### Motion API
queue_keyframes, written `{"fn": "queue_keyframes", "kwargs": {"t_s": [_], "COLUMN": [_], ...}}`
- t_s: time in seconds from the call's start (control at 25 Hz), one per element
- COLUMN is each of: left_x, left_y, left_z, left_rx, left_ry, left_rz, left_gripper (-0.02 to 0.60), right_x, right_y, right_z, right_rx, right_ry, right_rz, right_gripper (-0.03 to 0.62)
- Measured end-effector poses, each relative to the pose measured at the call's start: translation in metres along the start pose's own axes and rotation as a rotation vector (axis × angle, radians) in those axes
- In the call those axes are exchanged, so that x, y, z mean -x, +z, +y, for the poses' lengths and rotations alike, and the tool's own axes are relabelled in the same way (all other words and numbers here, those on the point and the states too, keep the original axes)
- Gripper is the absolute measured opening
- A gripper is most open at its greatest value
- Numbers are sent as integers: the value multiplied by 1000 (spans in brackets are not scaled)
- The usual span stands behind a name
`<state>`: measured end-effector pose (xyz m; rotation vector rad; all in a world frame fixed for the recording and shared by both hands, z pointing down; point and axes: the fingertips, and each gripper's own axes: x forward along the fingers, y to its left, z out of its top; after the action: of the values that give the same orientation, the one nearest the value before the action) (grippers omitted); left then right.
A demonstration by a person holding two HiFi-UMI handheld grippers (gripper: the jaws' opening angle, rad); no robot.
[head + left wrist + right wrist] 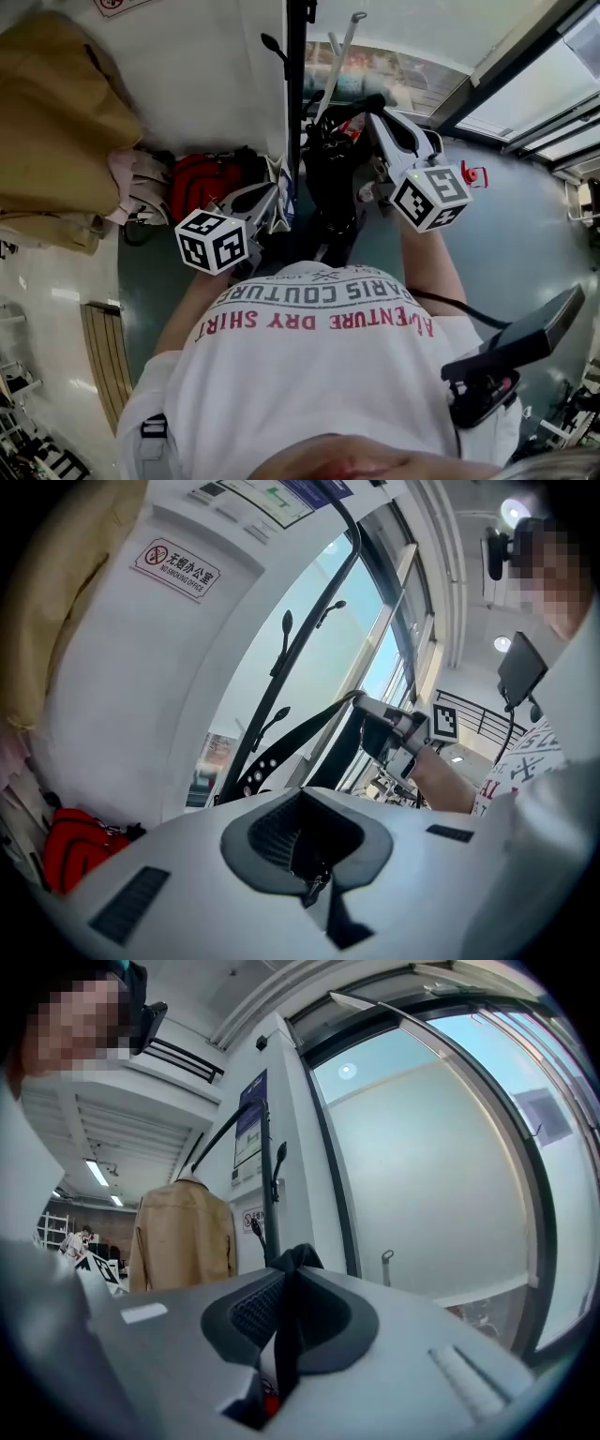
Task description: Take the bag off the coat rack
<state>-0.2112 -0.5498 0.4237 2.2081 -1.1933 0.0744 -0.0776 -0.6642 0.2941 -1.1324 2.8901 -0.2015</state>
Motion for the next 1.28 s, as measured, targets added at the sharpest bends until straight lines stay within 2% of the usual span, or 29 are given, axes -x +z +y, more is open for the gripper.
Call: {"fn": "queue_keyframes", "kwargs": {"t_s": [0.32, 0.48, 0.84, 1.0, 1.16, 1.28], "left_x": [0, 5, 47, 82, 109, 120], "left_y": [-28, -45, -62, -91, -125, -143], "left_z": [-19, -41, -156, -217, -256, -278], "left_rx": [10, 11, -38, -56, -42, -3], "left_ry": [36, 47, 53, 96, 148, 136], "left_rz": [25, 28, -58, -110, -119, -117], "left_gripper": [2, 2, 2, 2, 2, 2], "right_x": [45, 77, 185, 249, 302, 335], "right_y": [-54, -65, -33, -27, -33, -33], "right_z": [-12, -4, 33, 57, 77, 96], "right_rx": [-30, -25, -47, -47, -60, -63], "right_ry": [-28, -19, 41, 92, 127, 140], "right_rz": [106, 124, 89, 71, 87, 94], "right_gripper": [21, 21, 21, 21, 21, 21]}}
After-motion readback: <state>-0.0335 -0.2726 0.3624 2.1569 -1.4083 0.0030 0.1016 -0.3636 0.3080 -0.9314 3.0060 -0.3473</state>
